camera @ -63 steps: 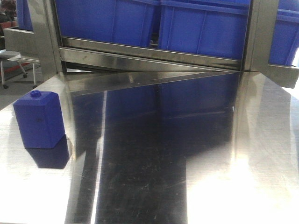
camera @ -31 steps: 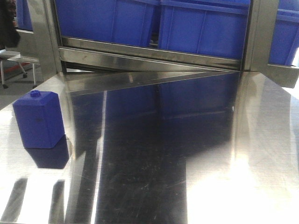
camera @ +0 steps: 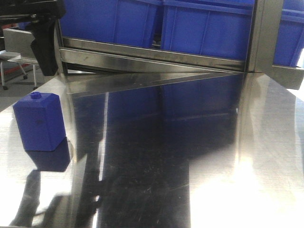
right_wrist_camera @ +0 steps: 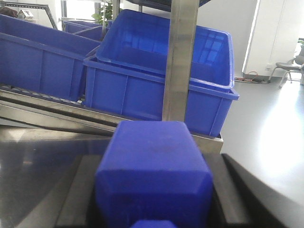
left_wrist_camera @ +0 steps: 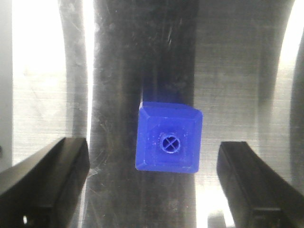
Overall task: Pick and sort blue part to right shelf
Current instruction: 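Lower the left gripper over the other blue part and close on it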
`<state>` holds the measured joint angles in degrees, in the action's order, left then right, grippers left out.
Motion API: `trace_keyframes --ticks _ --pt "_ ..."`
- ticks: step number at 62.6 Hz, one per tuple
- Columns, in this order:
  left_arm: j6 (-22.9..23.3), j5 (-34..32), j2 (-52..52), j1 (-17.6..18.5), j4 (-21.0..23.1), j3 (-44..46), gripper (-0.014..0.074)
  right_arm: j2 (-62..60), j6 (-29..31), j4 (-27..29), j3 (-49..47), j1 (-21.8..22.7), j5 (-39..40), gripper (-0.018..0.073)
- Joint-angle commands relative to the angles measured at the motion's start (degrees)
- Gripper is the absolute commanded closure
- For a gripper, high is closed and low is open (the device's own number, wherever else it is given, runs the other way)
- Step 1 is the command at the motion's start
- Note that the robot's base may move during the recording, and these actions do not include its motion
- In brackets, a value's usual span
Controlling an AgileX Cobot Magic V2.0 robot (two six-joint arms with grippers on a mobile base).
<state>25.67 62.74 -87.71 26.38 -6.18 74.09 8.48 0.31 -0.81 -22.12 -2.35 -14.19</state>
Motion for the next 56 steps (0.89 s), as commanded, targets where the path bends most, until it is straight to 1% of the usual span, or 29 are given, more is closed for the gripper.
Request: trace_keyframes --ticks 1,41,49,56 --pt "0.7 -0.7 0.9 0.4 -0.3 2.0 0.0008 0.6 0.5 -0.4 -1.6 0.3 5.5 0.0137" --pt "0.7 -2.1 -3.3 1.4 0.1 2.0 0.0008 0.6 0.5 -0.4 -1.6 0.3 5.5 0.0137" --pt "0.7 -2.1 -4.5 1.5 1.7 2.0 0.0008 0.6 0.5 -0.4 -1.6 0.3 5.5 0.0137" --pt "0.7 -2.3 -5.0 1.5 1.9 2.0 0.0008 0.6 0.5 -0.4 -1.6 0.3 5.5 0.0137"
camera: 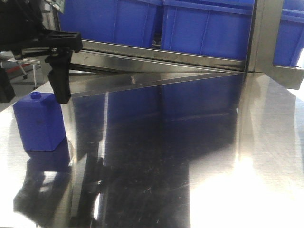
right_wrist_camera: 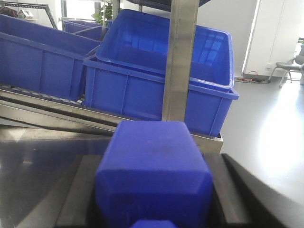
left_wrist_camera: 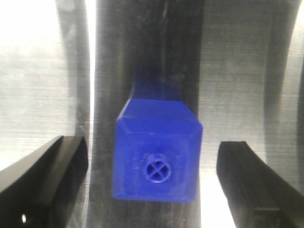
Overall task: Pick and sort blue part to right shelf
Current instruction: 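Lower the left gripper over the other blue part and close on it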
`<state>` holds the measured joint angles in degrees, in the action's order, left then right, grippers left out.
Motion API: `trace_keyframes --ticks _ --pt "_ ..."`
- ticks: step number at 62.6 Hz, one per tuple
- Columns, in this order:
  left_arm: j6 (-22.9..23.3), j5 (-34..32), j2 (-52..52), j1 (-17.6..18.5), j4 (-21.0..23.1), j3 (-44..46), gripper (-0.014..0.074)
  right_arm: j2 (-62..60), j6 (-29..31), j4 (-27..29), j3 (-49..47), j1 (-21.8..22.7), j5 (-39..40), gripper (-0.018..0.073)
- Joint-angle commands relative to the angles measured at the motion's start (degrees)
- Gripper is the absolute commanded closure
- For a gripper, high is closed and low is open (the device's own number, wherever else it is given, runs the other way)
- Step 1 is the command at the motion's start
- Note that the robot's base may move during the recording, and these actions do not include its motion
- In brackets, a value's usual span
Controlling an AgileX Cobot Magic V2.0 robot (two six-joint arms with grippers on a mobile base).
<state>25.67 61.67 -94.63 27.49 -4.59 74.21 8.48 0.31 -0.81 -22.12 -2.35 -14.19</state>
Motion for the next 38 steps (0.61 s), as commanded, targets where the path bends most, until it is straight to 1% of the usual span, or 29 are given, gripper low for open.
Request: trace_keyframes --ticks 1,8,21,38 --pt "0.7 -1.1 1.7 0.4 0.2 1.9 0.0008 0.6 0.5 -0.4 -1.6 0.3 5.5 0.0137" --pt "0.7 -0.8 0.6 0.4 -0.8 1.8 0.0008 0.6 0.5 -0.4 -1.6 0.3 5.5 0.0137" --pt "0.7 -0.7 -1.4 0.4 -0.8 1.8 0.0008 0.6 0.5 -0.4 -1.6 0.3 5.5 0.0137" --pt "0.7 -0.3 -1.4 0.9 -0.9 1.8 0.0008 0.6 0.5 -0.4 -1.6 0.3 5.5 0.0137"
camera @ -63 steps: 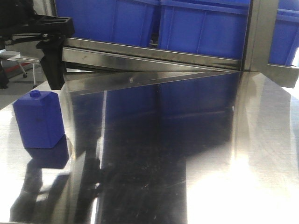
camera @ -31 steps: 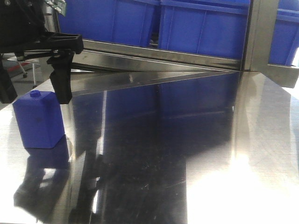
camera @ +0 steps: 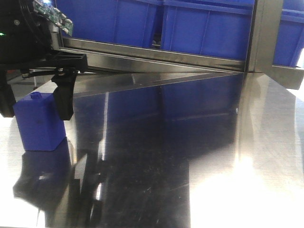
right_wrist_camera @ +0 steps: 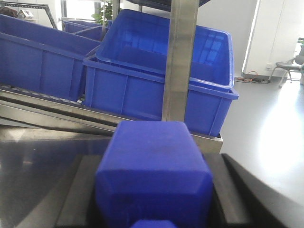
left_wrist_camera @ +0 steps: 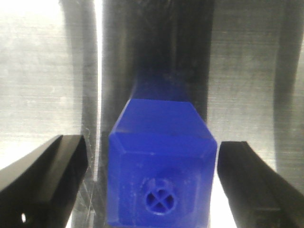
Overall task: Pick and sort blue part to right shelf
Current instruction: 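Lower the left gripper over the other blue part and close on it, then lift the blue part with the left gripper away from the table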
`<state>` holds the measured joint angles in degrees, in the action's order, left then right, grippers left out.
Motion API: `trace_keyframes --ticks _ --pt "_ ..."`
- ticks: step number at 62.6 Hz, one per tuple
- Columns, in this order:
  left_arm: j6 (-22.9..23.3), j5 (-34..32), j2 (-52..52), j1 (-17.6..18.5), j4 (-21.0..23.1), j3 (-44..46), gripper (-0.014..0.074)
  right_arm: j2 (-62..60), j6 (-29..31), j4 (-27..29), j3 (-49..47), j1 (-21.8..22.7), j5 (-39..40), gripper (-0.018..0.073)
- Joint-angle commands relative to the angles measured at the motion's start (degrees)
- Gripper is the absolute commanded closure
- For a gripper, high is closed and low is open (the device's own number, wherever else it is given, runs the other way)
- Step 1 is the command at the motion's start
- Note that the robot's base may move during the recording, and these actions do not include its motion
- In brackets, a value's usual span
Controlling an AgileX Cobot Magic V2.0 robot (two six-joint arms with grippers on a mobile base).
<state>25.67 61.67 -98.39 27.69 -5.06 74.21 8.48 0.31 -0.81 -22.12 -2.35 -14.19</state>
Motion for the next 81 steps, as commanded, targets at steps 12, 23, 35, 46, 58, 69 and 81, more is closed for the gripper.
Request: trace_keyframes --ticks 12,23,35,46,58,69,81 --pt "0.7 -0.1 1.7 0.9 -0.3 1.8 0.0008 0.6 0.5 -0.4 -1.6 0.3 5.5 0.0137" --pt "0.7 0.2 1.5 1.2 -0.3 1.8 0.0011 0.6 0.5 -0.4 -1.6 0.3 5.5 0.0137" --pt "0.7 0.2 1.5 1.2 -0.3 1.8 0.0047 0.6 0.5 -0.4 -1.6 0.3 5.5 0.0137" --pt "0.7 0.2 1.5 1.2 -0.3 1.8 0.0176 0.6 0.5 -0.4 -1.6 0.3 5.5 0.0137" --pt "0.7 0.2 1.9 1.2 -0.2 1.8 0.0253 0.6 0.5 -0.4 -1.6 0.3 5.5 0.0137" --pt "-0.8 0.2 4.4 0.7 1.1 1.8 0.0263 0.6 0.5 -0.4 -1.6 0.3 5.5 0.0137" --pt "-20.6 -3.2 9.2 -0.9 13.6 -1.5 0.0263 0.6 0.5 -0.4 -1.6 0.3 5.5 0.0137"
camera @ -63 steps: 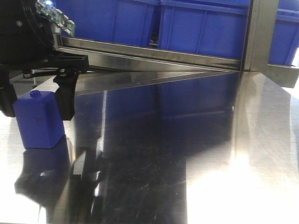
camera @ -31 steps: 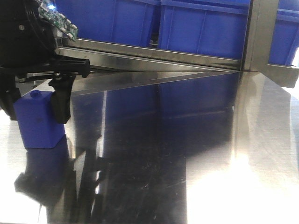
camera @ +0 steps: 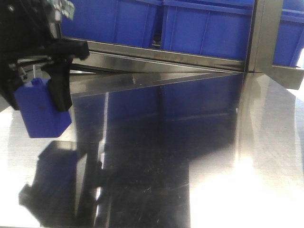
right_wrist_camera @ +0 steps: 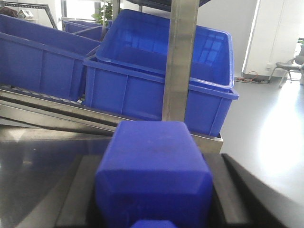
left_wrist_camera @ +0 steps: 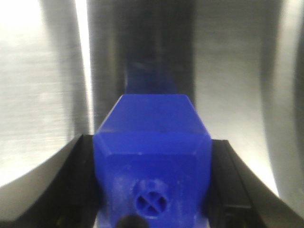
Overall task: Pick and sort blue part to right shelf
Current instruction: 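Lift the blue part with the left gripper away from the table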
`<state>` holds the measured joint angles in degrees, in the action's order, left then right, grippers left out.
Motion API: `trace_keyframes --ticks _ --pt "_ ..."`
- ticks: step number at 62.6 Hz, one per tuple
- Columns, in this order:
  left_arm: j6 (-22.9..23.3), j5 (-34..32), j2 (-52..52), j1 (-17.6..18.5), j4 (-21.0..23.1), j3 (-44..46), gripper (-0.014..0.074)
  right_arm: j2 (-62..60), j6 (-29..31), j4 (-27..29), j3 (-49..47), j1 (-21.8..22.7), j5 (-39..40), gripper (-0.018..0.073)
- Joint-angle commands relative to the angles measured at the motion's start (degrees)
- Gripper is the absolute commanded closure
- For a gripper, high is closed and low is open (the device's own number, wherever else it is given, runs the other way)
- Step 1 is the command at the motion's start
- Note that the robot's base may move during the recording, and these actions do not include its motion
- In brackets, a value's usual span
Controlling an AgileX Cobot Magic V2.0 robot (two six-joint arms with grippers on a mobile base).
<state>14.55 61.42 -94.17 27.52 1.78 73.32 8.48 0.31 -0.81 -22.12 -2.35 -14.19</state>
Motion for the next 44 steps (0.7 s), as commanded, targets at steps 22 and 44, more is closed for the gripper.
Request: trace_keyframes --ticks 22,44 --pt "-20.4 -25.0 19.3 -5.7 12.2 -17.3 0.0263 0.6 0.5 -0.4 -1.6 0.3 5.5 0.0137" --pt "-19.9 -37.5 36.5 -14.9 5.4 -27.1 0.0263 0.6 0.5 -0.4 -1.6 0.3 5.5 0.0137"
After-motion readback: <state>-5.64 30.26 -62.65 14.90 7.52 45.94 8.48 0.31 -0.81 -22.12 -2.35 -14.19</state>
